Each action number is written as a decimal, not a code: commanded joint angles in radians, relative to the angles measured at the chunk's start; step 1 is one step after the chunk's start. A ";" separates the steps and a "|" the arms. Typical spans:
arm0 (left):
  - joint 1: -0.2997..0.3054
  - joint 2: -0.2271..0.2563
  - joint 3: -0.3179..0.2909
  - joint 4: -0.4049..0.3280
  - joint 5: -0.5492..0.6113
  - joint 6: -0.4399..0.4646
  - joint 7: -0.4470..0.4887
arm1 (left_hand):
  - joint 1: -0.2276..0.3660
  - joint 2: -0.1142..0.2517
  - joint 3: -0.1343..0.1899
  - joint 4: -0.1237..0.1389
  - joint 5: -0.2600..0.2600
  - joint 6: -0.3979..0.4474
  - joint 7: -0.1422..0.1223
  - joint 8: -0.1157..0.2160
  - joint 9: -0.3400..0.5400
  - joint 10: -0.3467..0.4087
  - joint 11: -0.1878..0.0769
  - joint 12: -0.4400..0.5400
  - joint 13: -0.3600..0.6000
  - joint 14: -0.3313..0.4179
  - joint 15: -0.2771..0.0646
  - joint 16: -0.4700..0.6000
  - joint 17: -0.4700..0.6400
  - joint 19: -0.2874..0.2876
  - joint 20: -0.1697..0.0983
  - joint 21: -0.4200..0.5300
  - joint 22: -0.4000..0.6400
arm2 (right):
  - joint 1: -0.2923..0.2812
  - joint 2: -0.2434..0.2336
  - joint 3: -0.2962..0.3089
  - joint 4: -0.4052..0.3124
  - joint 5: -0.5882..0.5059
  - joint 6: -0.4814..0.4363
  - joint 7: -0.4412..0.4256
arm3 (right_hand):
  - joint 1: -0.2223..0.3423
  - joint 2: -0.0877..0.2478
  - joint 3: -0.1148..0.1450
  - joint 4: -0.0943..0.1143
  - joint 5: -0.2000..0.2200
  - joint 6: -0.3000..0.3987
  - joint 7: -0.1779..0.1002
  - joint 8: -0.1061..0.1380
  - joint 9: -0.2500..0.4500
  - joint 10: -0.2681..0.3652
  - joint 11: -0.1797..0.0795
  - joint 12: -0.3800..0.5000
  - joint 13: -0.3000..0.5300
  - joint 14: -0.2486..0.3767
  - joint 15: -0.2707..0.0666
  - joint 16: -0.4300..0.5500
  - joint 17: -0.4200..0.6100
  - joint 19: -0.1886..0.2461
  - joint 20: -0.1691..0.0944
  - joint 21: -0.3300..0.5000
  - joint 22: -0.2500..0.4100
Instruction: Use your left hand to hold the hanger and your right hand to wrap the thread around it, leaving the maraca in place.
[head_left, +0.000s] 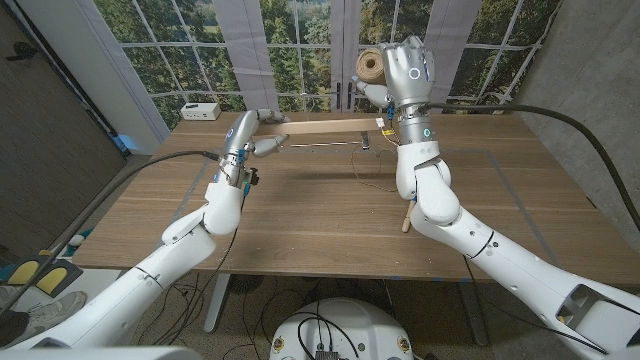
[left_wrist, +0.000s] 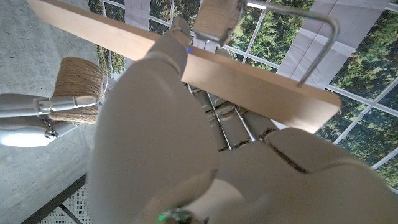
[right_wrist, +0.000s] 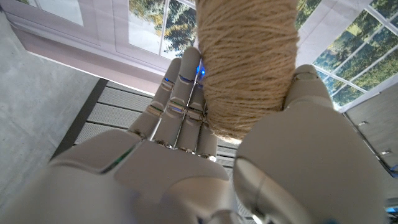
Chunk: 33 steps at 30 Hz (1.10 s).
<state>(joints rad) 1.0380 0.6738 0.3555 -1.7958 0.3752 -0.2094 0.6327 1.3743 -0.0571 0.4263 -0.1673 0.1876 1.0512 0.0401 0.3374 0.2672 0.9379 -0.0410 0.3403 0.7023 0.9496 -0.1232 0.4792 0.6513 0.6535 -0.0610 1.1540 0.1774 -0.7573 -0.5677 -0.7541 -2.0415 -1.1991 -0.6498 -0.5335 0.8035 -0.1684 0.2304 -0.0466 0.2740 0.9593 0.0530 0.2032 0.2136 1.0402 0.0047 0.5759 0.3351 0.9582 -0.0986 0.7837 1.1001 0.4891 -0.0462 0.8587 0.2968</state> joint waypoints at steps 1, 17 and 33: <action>-0.038 -0.024 0.026 0.011 0.014 0.036 -0.012 | 0.128 0.155 0.024 0.013 0.003 0.055 0.043 0.004 0.014 0.005 -0.003 -0.001 0.004 0.022 -0.047 -0.003 0.004 -0.008 -0.124 0.006 0.001 | -0.073 -0.014 0.027 -0.084 -0.110 0.046 -0.005 | 0.340 0.334 -0.005 0.003 0.005 0.112 -0.108 -0.003 0.002 0.072 -0.068 0.015 0.135 0.043 -0.128 -0.004 0.007 -0.007 -0.122 0.007 0.000; -0.117 -0.069 0.078 0.043 0.017 0.093 -0.011 | 0.130 0.155 0.026 0.012 0.001 0.056 0.044 0.003 0.015 0.012 -0.001 -0.006 0.006 0.027 -0.047 -0.006 0.006 -0.008 -0.126 0.010 0.001 | -0.275 -0.013 0.082 -0.182 -0.250 0.030 -0.052 | 0.344 0.333 -0.012 0.004 0.006 0.118 -0.111 -0.003 -0.001 0.083 -0.075 0.012 0.136 0.055 -0.128 -0.014 0.015 -0.016 -0.122 0.016 -0.011; -0.189 -0.105 0.120 0.068 0.020 0.136 -0.013 | 0.131 0.154 0.028 0.010 -0.001 0.059 0.041 0.002 0.016 0.015 -0.002 -0.011 0.010 0.032 -0.048 -0.007 0.008 -0.007 -0.128 0.014 0.001 | -0.434 -0.008 0.112 -0.198 -0.325 0.005 -0.049 | 0.350 0.332 -0.018 0.003 0.005 0.128 -0.110 -0.003 -0.006 0.098 -0.081 0.009 0.133 0.069 -0.129 -0.023 0.024 -0.025 -0.120 0.029 -0.023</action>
<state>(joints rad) 0.8943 0.5961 0.4503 -1.7421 0.3931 -0.1061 0.6143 1.3743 -0.0571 0.4305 -0.1714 0.1854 1.0548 0.0366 0.3315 0.2672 0.9434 -0.0466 0.3328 0.7066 0.9535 -0.1198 0.4714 0.6559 0.6536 -0.0610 1.1616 0.1774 -1.0942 -0.5812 -0.6610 -2.2245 -1.4720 -0.6282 -0.5851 0.8087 -0.1736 0.2167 -0.0435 0.2740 0.9723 0.0478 0.1994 0.2057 1.0526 0.0034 0.5759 0.3351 0.9736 -0.1002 0.7627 1.1184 0.4642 -0.0464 0.8818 0.2738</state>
